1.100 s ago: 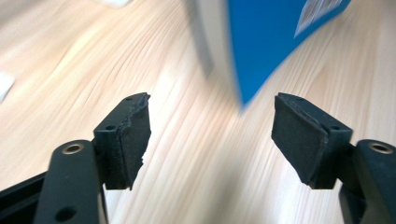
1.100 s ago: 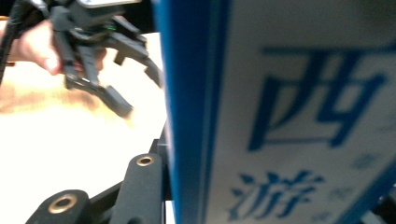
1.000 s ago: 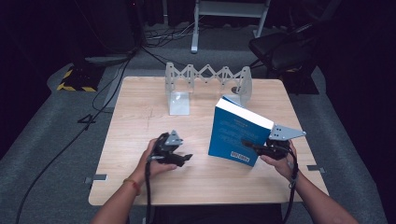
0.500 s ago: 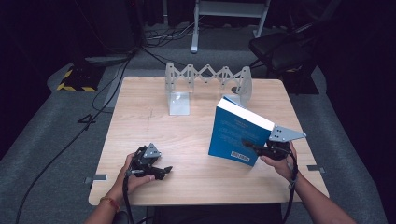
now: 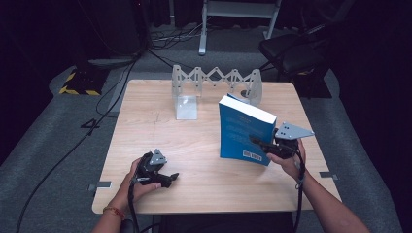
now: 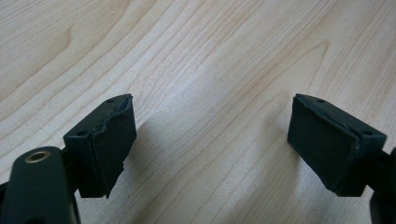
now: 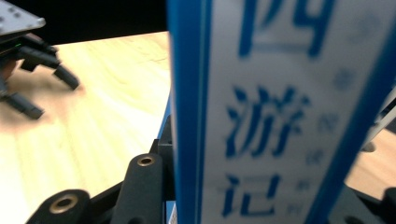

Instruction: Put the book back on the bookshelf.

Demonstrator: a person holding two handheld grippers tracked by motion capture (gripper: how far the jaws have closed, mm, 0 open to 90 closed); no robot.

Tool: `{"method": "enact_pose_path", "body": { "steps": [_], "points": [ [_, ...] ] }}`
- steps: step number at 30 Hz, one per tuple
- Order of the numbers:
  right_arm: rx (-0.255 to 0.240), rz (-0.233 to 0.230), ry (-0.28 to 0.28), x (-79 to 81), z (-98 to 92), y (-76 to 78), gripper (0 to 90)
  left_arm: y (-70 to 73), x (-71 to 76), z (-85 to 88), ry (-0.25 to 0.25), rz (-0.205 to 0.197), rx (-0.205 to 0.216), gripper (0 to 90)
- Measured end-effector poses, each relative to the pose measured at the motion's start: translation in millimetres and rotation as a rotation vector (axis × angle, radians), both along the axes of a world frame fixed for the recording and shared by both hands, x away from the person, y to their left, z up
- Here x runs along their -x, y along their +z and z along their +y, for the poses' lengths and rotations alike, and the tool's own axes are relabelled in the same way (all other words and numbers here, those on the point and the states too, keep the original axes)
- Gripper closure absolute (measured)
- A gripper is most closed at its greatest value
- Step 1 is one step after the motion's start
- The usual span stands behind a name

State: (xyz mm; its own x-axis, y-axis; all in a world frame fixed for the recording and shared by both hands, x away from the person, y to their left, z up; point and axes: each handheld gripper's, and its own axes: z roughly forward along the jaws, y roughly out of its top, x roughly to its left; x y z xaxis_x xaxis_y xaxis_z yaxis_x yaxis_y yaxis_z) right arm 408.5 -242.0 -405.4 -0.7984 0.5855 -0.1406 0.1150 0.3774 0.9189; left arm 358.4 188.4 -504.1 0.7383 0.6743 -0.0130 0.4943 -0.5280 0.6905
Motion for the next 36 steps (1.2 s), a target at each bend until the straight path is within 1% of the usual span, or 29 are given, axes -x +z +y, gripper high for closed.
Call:
{"method": "enact_pose_path", "body": {
  "steps": [2, 5, 6, 8, 9, 12, 13, 14, 15, 17, 19, 20, 21, 23, 24, 26, 27, 29, 31, 33, 35, 36],
  "points": [
    [0.026, -0.004, -0.007, -6.5, 3.5, 5.0, 62.4, 0.0, 0.0, 0.0, 0.000, 0.000, 0.000, 15.8],
    [0.067, -0.027, -0.029, -15.9, 8.3, 12.9, 62.4, 0.0, 0.0, 0.0, 0.000, -0.001, 0.000, 15.8],
    [0.075, -0.039, -0.039, -18.0, 9.2, 15.3, 62.4, 0.0, -0.1, 0.0, -0.001, -0.001, 0.000, 15.8],
    [0.086, -0.043, -0.052, -23.3, 9.8, 20.5, 62.4, 0.2, -0.4, 0.4, -0.006, 0.004, -0.001, 15.8],
    [0.095, -0.058, -0.065, -25.3, 10.4, 22.6, 62.4, 0.2, -0.7, 0.6, -0.008, 0.001, -0.002, 15.7],
    [0.118, -0.071, -0.100, -32.6, 11.3, 27.8, 62.5, 0.2, -0.7, 0.6, -0.008, 0.002, -0.002, 15.7],
    [0.125, -0.073, -0.107, -36.1, 10.9, 29.8, 62.4, 0.2, -0.6, 0.6, -0.007, 0.002, -0.002, 15.7],
    [0.133, -0.085, -0.120, -40.2, 10.5, 32.2, 62.4, 0.2, -0.6, 0.6, -0.007, 0.002, -0.002, 15.7],
    [0.139, -0.080, -0.122, -43.2, 10.1, 34.4, 62.4, 0.2, -0.7, 0.6, -0.008, 0.002, -0.001, 15.7],
    [0.143, -0.092, -0.146, -49.6, 10.2, 38.6, 62.4, 0.1, -1.0, 0.8, -0.012, 0.001, -0.001, 15.7],
    [0.140, -0.094, -0.169, -56.3, 10.2, 42.2, 62.4, 0.1, -1.1, 0.9, -0.014, 0.002, 0.000, 15.7],
    [0.139, -0.090, -0.185, -60.5, 10.6, 44.1, 62.4, 0.1, -1.3, 1.0, -0.017, 0.001, -0.001, 15.7],
    [0.139, -0.097, -0.211, -65.5, 11.1, 45.7, 62.4, 0.0, -2.0, 1.1, -0.024, 0.004, 0.001, 15.7],
    [0.137, -0.090, -0.217, -68.7, 11.2, 46.8, 62.4, 0.0, -2.2, 1.1, -0.025, 0.004, 0.000, 15.6],
    [0.138, -0.089, -0.230, -71.1, 11.6, 47.9, 62.4, 0.0, -2.4, 1.1, -0.027, 0.004, 0.000, 15.5],
    [0.130, -0.086, -0.245, -76.7, 12.7, 51.0, 62.4, 0.1, -2.5, 1.2, -0.028, 0.004, 0.000, 15.5],
    [0.124, -0.087, -0.261, -79.5, 14.0, 53.1, 62.4, 0.0, -2.4, 1.2, -0.029, 0.005, 0.002, 15.5],
    [0.105, -0.087, -0.278, -85.7, 16.5, 56.3, 62.3, 0.0, -2.6, 1.9, -0.035, 0.004, 0.001, 15.6],
    [0.107, -0.087, -0.290, -91.0, 19.3, 59.3, 62.3, 0.0, -2.6, 1.9, -0.035, 0.004, 0.002, 15.7],
    [0.101, -0.097, -0.305, -97.1, 22.8, 62.0, 62.3, 0.0, -2.7, 2.0, -0.037, 0.004, 0.002, 15.7],
    [0.088, -0.101, -0.334, -103.5, 26.7, 63.1, 62.3, 0.1, -2.6, 2.1, -0.040, 0.003, 0.002, 15.9],
    [0.081, -0.095, -0.344, -107.7, 28.1, 63.4, 62.3, 0.0, -2.5, 2.1, -0.042, 0.003, 0.002, 16.1]
  ]
}}
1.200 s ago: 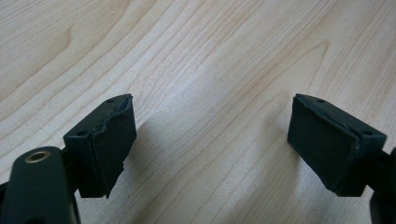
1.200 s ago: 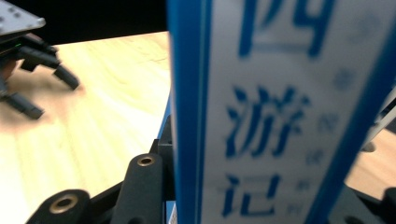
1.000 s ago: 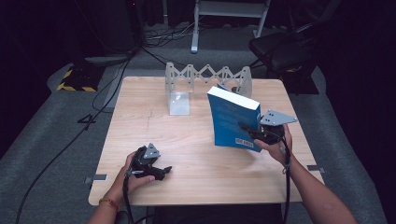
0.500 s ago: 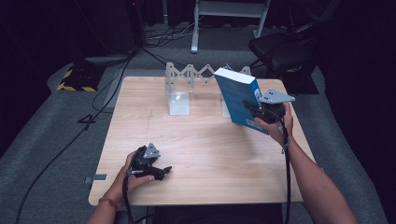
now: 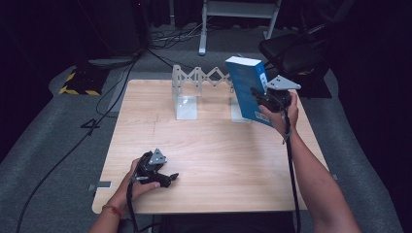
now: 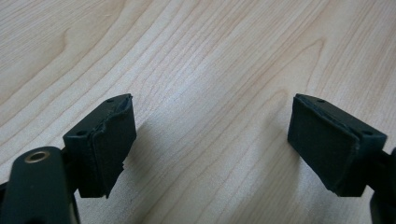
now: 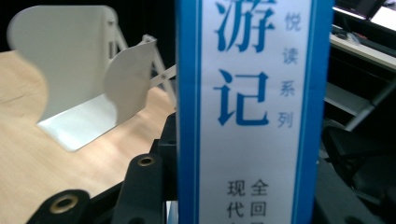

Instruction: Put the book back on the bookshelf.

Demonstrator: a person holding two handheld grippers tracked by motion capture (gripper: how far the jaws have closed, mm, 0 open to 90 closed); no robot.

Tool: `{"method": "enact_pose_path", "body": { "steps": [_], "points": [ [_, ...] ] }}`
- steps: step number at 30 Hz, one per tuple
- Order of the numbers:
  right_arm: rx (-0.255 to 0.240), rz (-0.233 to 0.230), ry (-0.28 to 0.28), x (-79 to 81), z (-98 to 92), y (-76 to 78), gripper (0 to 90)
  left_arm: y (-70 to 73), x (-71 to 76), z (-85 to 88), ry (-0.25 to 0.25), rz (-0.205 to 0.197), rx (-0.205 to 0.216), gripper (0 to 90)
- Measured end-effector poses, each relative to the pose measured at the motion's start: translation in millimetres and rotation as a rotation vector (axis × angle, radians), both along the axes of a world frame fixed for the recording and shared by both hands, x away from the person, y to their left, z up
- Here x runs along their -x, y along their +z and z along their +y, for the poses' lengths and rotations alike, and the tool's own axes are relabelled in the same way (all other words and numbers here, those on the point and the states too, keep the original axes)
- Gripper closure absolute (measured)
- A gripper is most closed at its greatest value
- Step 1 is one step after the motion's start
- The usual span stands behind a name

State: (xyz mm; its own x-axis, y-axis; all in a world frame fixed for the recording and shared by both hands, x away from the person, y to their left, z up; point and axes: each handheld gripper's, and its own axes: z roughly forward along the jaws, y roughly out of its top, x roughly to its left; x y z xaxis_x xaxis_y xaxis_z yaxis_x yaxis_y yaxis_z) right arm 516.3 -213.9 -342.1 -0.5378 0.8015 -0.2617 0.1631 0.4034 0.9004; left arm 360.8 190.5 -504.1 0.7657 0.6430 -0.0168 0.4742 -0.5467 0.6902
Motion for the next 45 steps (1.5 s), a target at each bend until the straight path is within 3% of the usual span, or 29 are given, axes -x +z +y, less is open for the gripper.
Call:
{"method": "enact_pose_path", "body": {
  "steps": [7, 15, 18, 20, 33, 37, 45],
  "points": [
    [-0.030, -0.003, -0.058, -21.5, 11.5, -4.6, 62.3, 0.1, 0.0, 0.8, -0.017, 0.001, -0.001, 16.2],
    [-0.082, -0.019, -0.119, -27.5, 20.6, -35.1, 62.1, 0.1, 0.6, 0.7, -0.024, 0.001, 0.000, 16.5],
    [-0.104, -0.021, -0.118, -26.3, 17.9, -43.7, 62.1, 0.1, 0.6, 0.6, -0.024, 0.001, 0.000, 16.5],
    [-0.143, -0.033, -0.108, -22.4, 11.6, -49.5, 62.0, 0.1, 0.5, 0.7, -0.024, -0.001, 0.000, 16.5],
    [-0.155, -0.059, -0.052, 14.3, -2.4, -76.8, 61.5, -0.2, 1.3, 0.3, -0.019, -0.001, 0.003, 16.6],
    [-0.130, -0.041, -0.008, 21.7, -8.1, -82.8, 61.4, 0.0, 0.8, 0.5, -0.024, -0.003, 0.000, 16.6],
    [-0.173, -0.021, 0.001, 26.0, -17.2, -88.8, 61.5, -0.2, 0.9, 0.5, -0.024, -0.002, 0.001, 16.6]
  ]
}}
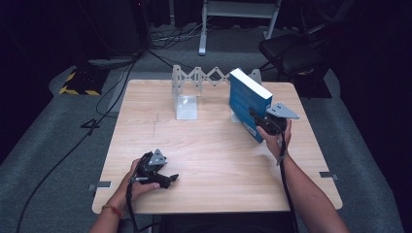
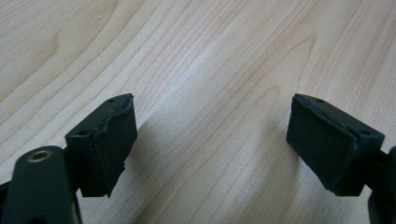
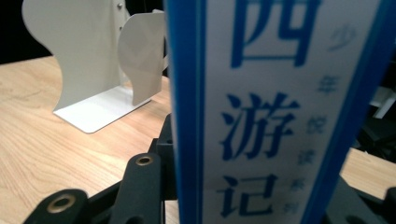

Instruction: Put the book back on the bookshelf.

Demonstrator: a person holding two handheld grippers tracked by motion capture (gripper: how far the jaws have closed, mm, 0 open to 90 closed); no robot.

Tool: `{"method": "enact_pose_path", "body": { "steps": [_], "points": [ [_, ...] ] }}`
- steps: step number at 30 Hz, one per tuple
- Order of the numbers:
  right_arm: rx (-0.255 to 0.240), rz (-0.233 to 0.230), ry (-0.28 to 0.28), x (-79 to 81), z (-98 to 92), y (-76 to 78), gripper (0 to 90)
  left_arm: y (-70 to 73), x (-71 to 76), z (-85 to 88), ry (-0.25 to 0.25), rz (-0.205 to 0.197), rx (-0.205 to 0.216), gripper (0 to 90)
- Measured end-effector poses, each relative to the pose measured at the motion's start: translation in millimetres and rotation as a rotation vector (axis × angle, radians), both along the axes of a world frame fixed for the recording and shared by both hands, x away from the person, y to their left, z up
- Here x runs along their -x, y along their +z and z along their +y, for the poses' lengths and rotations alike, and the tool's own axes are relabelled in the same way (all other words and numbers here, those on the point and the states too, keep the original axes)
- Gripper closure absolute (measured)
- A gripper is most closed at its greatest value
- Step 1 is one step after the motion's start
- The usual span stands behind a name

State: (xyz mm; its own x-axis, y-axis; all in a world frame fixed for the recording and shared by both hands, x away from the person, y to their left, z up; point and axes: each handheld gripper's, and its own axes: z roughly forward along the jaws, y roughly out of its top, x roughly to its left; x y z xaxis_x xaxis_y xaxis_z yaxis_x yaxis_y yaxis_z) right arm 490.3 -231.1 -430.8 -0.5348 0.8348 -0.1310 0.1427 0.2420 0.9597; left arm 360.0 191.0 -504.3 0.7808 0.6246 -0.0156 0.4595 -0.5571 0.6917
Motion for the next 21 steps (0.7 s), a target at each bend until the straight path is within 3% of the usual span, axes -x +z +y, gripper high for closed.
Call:
{"method": "enact_pose_path", "body": {
  "steps": [11, 19, 21],
  "points": [
    [-0.042, 0.024, -0.083, 1.9, -27.7, -1.6, 60.2, 0.0, -0.3, -0.2, 0.001, 0.001, 0.001, 16.5],
    [0.018, 0.014, -0.081, 6.7, -25.0, -2.4, 56.2, 0.0, -0.4, -0.2, 0.002, 0.001, 0.000, 16.5],
    [0.028, 0.037, -0.089, 8.7, -30.0, -6.2, 53.0, 0.0, -0.5, -0.2, 0.001, 0.000, 0.000, 16.5]
  ]
}}
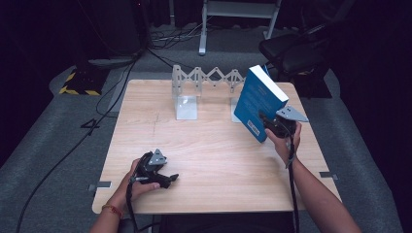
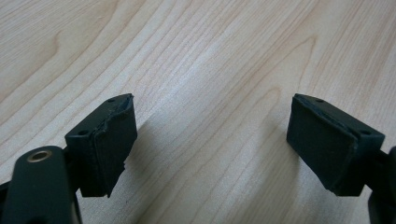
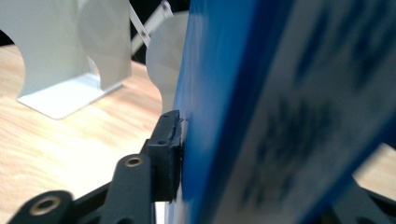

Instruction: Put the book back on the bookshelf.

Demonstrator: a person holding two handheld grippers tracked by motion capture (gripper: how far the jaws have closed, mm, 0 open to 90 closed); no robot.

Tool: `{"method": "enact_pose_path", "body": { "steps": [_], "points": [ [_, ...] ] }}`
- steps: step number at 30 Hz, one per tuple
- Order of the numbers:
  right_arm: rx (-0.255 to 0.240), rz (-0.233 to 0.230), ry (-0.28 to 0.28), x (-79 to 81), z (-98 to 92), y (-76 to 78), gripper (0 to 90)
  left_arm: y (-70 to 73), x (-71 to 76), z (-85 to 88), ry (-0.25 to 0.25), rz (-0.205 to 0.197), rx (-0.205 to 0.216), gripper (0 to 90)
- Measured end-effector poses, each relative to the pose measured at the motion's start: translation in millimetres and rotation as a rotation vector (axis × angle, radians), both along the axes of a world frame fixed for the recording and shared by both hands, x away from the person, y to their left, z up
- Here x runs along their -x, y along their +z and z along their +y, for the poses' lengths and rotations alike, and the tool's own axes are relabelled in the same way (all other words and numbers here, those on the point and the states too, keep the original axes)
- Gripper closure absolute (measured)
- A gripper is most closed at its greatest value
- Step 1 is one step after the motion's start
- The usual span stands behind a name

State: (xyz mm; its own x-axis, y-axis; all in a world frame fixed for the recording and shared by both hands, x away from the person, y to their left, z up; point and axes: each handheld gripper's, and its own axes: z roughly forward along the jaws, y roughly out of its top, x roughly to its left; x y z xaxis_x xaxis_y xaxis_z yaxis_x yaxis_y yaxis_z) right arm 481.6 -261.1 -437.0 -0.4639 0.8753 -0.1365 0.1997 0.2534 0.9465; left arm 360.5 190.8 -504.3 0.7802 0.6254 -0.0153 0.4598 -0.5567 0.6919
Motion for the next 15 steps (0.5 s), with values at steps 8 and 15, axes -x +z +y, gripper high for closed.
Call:
{"method": "enact_pose_path", "body": {
  "steps": [8, 15],
  "points": [
    [0.006, 0.057, 0.080, 17.7, -23.9, -17.1, 50.6, 0.0, 0.1, 0.0, 0.000, 0.001, 0.001, 16.5],
    [0.005, 0.075, 0.099, 19.7, -24.2, -24.5, 59.7, 0.0, -0.1, -0.3, 0.003, 0.000, 0.001, 16.5]
  ]
}}
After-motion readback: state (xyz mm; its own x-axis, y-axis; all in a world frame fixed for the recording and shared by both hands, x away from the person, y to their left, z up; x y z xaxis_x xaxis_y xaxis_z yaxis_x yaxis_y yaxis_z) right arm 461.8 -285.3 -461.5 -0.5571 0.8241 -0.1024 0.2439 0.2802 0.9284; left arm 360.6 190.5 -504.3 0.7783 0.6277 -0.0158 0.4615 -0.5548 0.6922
